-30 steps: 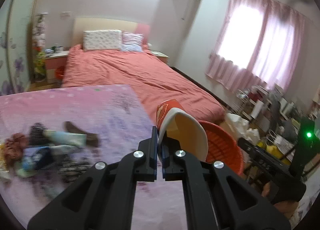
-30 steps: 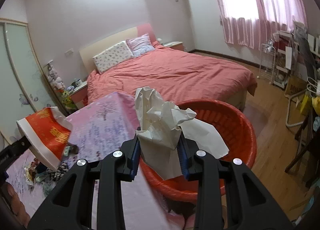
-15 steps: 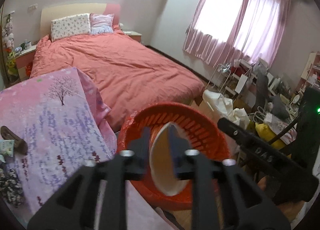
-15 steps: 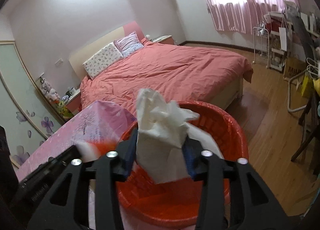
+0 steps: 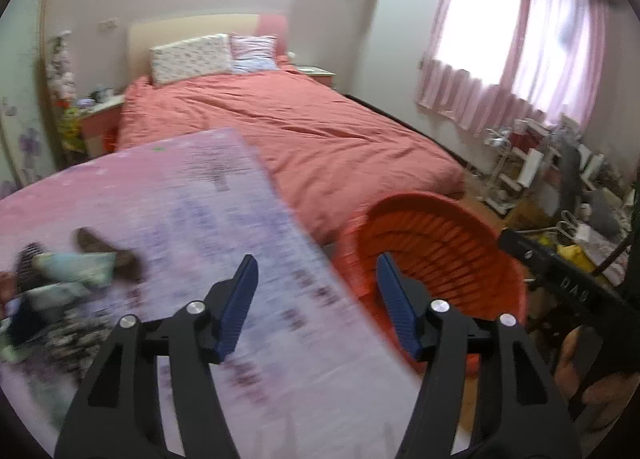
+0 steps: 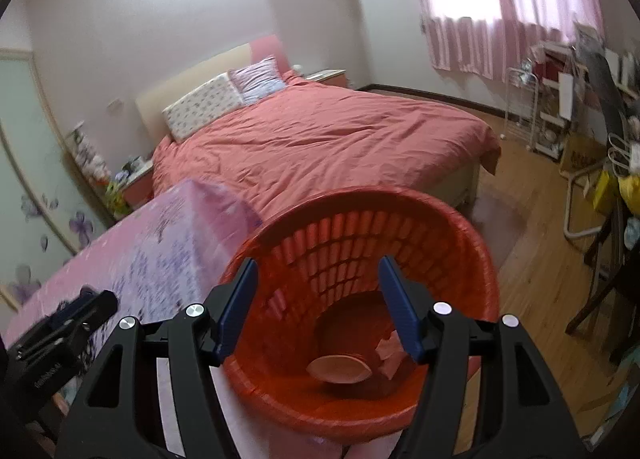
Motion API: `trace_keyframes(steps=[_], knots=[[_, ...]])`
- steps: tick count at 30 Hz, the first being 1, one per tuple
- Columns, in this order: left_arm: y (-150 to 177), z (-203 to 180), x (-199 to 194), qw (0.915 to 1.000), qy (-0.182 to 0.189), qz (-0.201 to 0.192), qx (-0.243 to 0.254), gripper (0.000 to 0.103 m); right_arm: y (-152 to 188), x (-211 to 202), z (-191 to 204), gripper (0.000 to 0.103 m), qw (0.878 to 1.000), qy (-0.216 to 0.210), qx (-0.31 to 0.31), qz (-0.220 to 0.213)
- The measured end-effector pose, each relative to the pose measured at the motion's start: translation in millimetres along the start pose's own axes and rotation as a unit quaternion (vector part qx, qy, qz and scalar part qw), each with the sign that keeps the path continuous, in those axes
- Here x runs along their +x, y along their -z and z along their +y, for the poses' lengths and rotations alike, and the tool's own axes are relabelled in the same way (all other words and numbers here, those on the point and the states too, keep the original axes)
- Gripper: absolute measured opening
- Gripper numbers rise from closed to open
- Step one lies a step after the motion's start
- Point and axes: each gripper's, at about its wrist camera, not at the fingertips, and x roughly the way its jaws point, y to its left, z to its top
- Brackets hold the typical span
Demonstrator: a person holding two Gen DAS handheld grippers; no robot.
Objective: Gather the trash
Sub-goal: 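Move both tools back over the items on the bed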
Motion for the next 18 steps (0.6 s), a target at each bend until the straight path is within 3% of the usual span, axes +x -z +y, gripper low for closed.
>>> trace_keyframes(steps=[8, 11, 18], knots=[[34.2, 102.5, -66.4, 0.9938, -0.096, -0.011, -0.055, 0.067, 28.4, -14.8, 70.2, 0.063, 0.996, -0.051, -0.074, 0.021], [47.3, 149.3, -90.6, 0.9860, -0.143, -0.016, -0.085, 0.068, 40.9, -16.9, 100.5, 0.063, 0.991, -0.073, -0.106, 0.033], [72.8, 257.2, -129.7, 0.9562, -0.246, -0.012, -0.159, 0.068, 63.0, -19.2, 159.8, 0.063, 0.980, -0.112, -0.158, 0.046]])
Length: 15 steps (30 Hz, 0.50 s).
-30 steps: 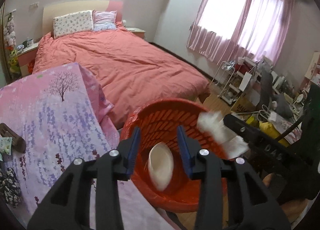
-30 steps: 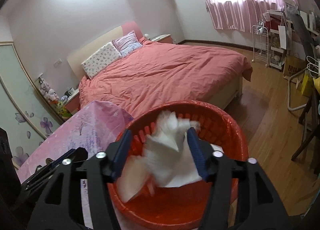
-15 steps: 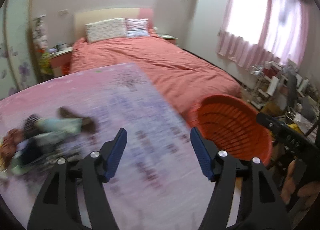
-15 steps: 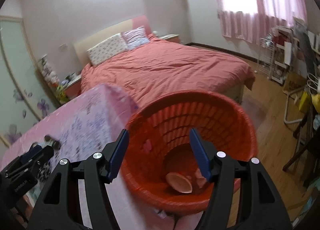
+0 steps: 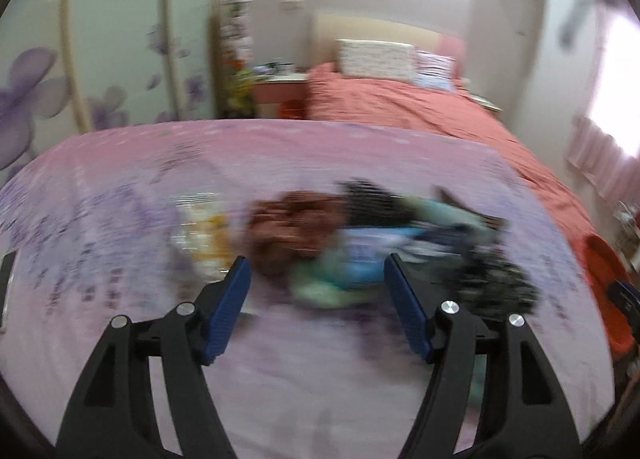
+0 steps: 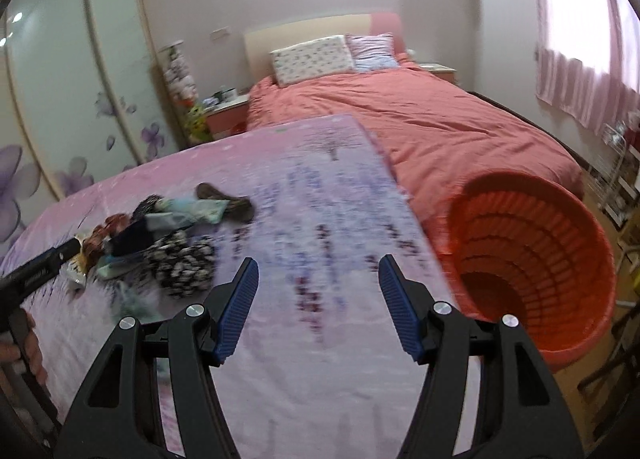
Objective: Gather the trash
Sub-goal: 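Move both tools back over the items on the bed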
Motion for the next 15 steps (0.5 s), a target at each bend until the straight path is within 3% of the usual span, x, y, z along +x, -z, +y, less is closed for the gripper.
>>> trace_keyframes(steps=[5, 11, 13, 15], knots=[[-3.5, 44.6, 21.5, 0.9985, -0.030, 0.020, -0.041, 0.069, 3.9, 6.2, 24.8, 0.063, 1.000, -0.011, -0.018, 0.009], [-2.7, 65.9, 55.9, 0.9946, -0.027, 0.065, -0.076, 0.069, 10.0, 13.3, 46.5, 0.063, 0.999, -0.027, -0.037, 0.021], [-4.0, 67.4, 65.0, 0.9939, -0.027, 0.073, -0.077, 0.064, 12.3, 14.7, 53.1, 0.063, 0.998, -0.035, -0.045, 0.025], [-4.6, 69.8, 73.0, 0.9933, -0.031, 0.080, -0.077, 0.053, 14.5, 16.5, 59.0, 0.063, 0.997, -0.046, -0.053, 0.030]])
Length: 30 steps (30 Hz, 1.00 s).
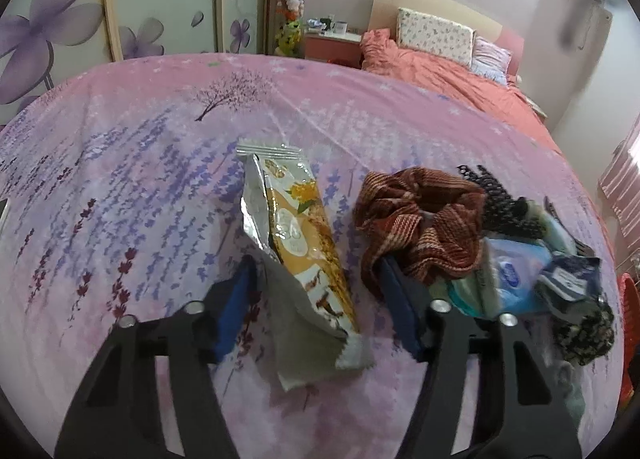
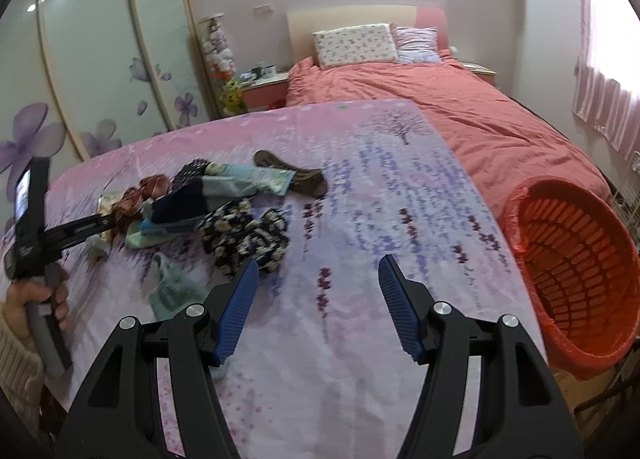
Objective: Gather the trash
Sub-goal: 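Move both tools back over the items on the bed, then grasp the green sock with the right tool while the left tool grasps the snack wrapper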
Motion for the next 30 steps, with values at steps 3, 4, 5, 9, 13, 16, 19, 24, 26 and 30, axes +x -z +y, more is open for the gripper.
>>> trace_keyframes(steps=[3, 4, 5, 9, 13, 16, 19, 24, 26, 30], knots=[[-11.5, 5.2, 7.4, 1.0000, -0.006, -0.001, -0.001, 0.038, 2.3, 1.4, 6.3, 0.063, 1.000, -0.027, -0.007, 0.007], [-14.2, 7.0, 9.1, 0.9999, -0.012, -0.001, 0.000, 0.038, 3.6, 2.2, 10.4, 0.063, 0.999, -0.043, -0.010, 0.011], [-15.1, 7.3, 10.4, 0.9999, -0.016, 0.000, 0.002, 0.035, 4.8, 2.9, 13.7, 0.063, 0.998, -0.055, -0.014, 0.014], [-18.6, 14.3, 11.0, 0.9997, -0.023, 0.000, 0.011, 0.036, 13.2, 7.5, 34.4, 0.062, 0.992, -0.108, -0.046, 0.033], [-20.1, 19.9, 13.6, 0.9998, -0.021, 0.002, 0.006, 0.038, 17.1, 18.9, 52.6, 0.063, 0.989, -0.118, -0.068, 0.053], [-19.5, 19.4, 13.8, 0.9997, -0.021, 0.002, 0.008, 0.039, 19.3, 34.3, 63.6, 0.061, 0.987, -0.115, -0.084, 0.079], [-14.1, 21.2, 11.0, 0.9999, -0.014, 0.002, 0.008, 0.041, 24.4, 46.6, 68.4, 0.019, 0.984, -0.106, -0.099, 0.099], [-7.0, 25.2, 6.0, 1.0000, -0.001, 0.001, 0.008, 0.042, 25.9, 27.7, 59.3, 0.009, 0.987, -0.100, -0.097, 0.076], [-4.9, 26.0, 4.6, 1.0000, 0.002, 0.001, 0.006, 0.042, 23.7, 17.1, 45.7, 0.009, 0.991, -0.086, -0.084, 0.062], [-2.3, 30.8, 3.7, 0.9999, 0.012, 0.000, 0.005, 0.042, 9.2, 2.9, -2.4, 0.009, 0.999, -0.024, -0.022, 0.028]])
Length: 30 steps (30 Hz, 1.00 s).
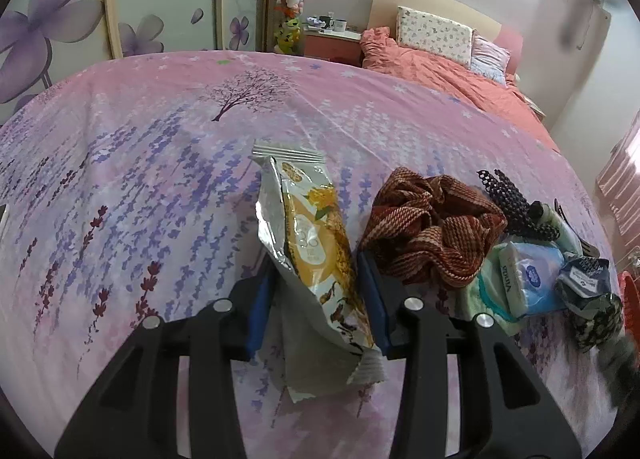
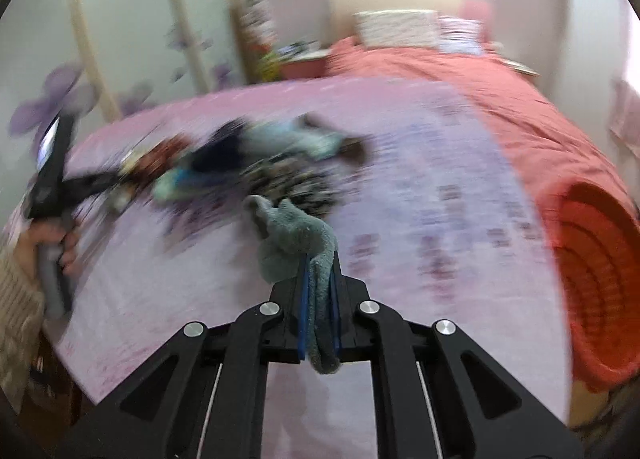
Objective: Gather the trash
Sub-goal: 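Grasp the green sock with the right tool while the left tool grasps the snack wrapper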
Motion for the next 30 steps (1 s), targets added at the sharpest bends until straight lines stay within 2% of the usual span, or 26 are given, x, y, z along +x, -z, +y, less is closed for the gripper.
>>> trace_keyframes(steps=[3, 7, 9, 13, 16, 18, 20, 23, 30], knots=[[1.9, 0.6, -0.8, 1.0000, 0.008, -0.001, 0.005, 0.042, -18.0, 1.2, -33.3, 0.009, 0.997, 0.043, 0.064, -0.019], [8.4, -3.6, -5.3, 0.9993, 0.032, -0.001, 0.020, 0.042, -32.9, 13.8, -48.7, 0.009, 0.991, 0.077, 0.102, -0.036], [10.1, -5.8, -7.7, 0.9993, 0.029, -0.004, 0.025, 0.042, -35.5, 27.3, -50.3, 0.009, 0.990, 0.086, 0.108, -0.030], [9.4, -2.7, -6.7, 0.9996, 0.016, -0.002, 0.022, 0.043, -33.9, 52.9, -54.9, 0.009, 0.990, 0.063, 0.125, 0.010], [5.3, -0.8, -1.9, 0.9998, 0.009, 0.002, 0.016, 0.046, -29.8, 61.0, -50.3, 0.012, 0.991, 0.057, 0.119, 0.020], [5.3, -4.9, 0.0, 0.9997, 0.005, 0.002, 0.023, 0.047, -28.7, 64.9, -48.8, 0.027, 0.991, 0.051, 0.119, 0.024], [3.9, -9.4, 0.8, 0.9995, 0.000, 0.005, 0.031, 0.047, -29.1, 67.8, -48.3, 0.033, 0.991, 0.048, 0.119, 0.030], [1.4, -9.6, 2.7, 0.9993, -0.013, 0.006, 0.034, 0.042, -27.8, 72.8, -48.9, 0.034, 0.992, 0.058, 0.111, 0.034], [0.8, -11.3, 3.8, 0.9990, -0.021, 0.008, 0.040, 0.042, -27.6, 73.3, -48.0, 0.033, 0.991, 0.056, 0.112, 0.034]])
